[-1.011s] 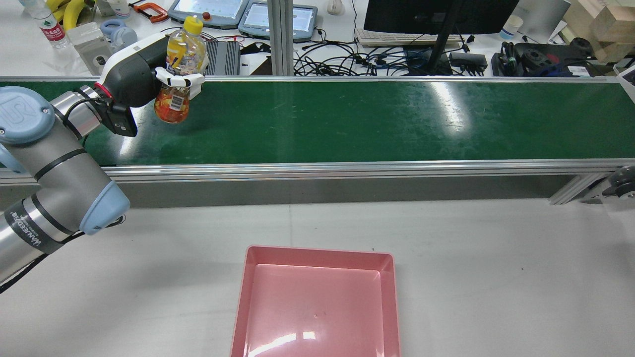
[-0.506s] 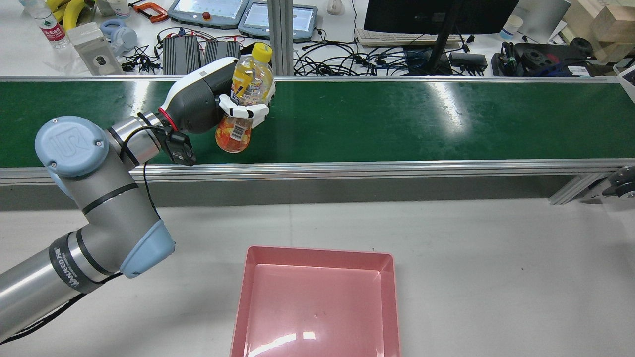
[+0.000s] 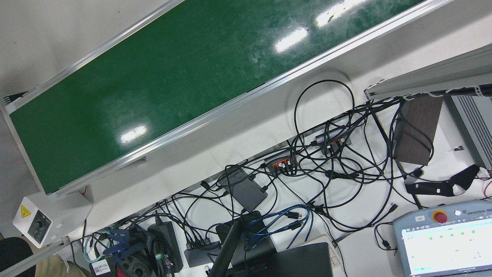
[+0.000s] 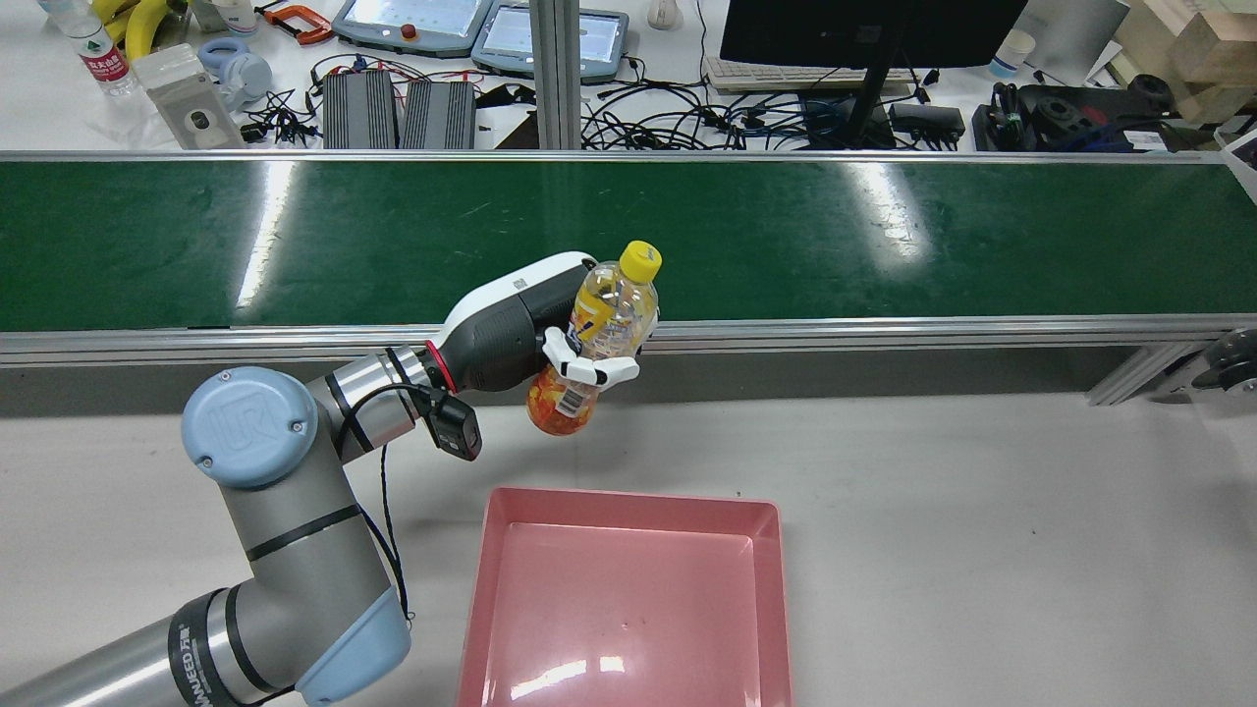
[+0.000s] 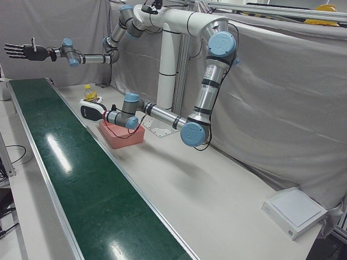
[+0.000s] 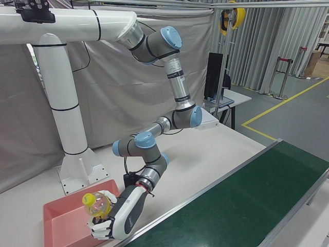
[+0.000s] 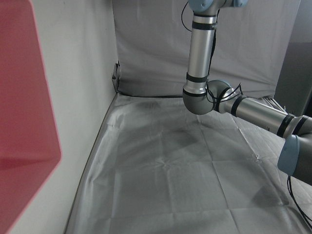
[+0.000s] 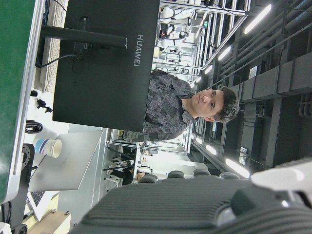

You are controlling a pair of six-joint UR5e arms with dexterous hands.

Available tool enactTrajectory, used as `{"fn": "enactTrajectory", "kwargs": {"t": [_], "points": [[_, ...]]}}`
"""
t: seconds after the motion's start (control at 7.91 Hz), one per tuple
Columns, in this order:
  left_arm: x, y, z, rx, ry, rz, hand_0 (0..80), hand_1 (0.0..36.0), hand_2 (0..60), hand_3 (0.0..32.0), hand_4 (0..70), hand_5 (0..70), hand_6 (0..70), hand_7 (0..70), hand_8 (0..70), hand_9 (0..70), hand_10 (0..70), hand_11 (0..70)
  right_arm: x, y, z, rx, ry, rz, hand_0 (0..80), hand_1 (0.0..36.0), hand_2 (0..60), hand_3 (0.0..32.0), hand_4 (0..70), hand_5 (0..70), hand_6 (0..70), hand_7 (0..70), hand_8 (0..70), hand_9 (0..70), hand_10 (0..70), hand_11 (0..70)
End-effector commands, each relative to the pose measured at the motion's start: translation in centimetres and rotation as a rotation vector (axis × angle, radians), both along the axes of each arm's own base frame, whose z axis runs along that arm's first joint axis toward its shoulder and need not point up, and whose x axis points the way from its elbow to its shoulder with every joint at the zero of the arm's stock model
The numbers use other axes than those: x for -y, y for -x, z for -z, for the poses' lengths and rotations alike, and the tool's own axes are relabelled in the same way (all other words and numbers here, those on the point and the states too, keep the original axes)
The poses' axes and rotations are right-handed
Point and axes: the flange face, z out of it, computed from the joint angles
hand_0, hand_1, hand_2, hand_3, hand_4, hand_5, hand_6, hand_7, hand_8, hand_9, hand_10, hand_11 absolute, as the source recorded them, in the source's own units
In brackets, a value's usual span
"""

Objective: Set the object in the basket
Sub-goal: 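Lift the bottle off the belt and carry it over the pink tray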

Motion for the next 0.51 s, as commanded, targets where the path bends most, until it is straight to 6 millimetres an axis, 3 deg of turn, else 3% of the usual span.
{"fn": "enactTrajectory", "kwargs": {"t": [0.0,0.25,0.38], "points": [[-7.7,-4.8,2.2,-0.032,-0.071,-0.095,49.5,12.2,49.8,0.0,70.0,70.0,69.8,70.0,67.9,70.0,66.7,70.0,0.0,0.0,0.0,-0.001,0.0,0.0,0.0,0.0,0.0,0.0,0.0,0.0,0.0,0.0,0.0,0.0,0.0,0.0],[-11.0,-6.3,3.2,-0.065,-0.098,-0.139,49.1,11.1,46.7,0.0,70.0,70.0,69.2,70.0,66.2,70.0,64.0,70.0,0.0,0.0,0.0,0.001,0.0,0.0,0.0,0.0,0.0,0.0,0.0,0.0,0.0,0.0,0.0,0.0,0.0,0.0],[-11.2,-6.4,3.1,-0.07,-0.104,-0.14,48.9,10.2,39.8,0.0,70.0,70.0,63.2,70.0,61.0,70.0,60.1,70.0,0.0,0.0,0.0,-0.001,0.0,0.0,0.0,0.0,0.0,0.0,0.0,0.0,0.0,0.0,0.0,0.0,0.0,0.0]]}}
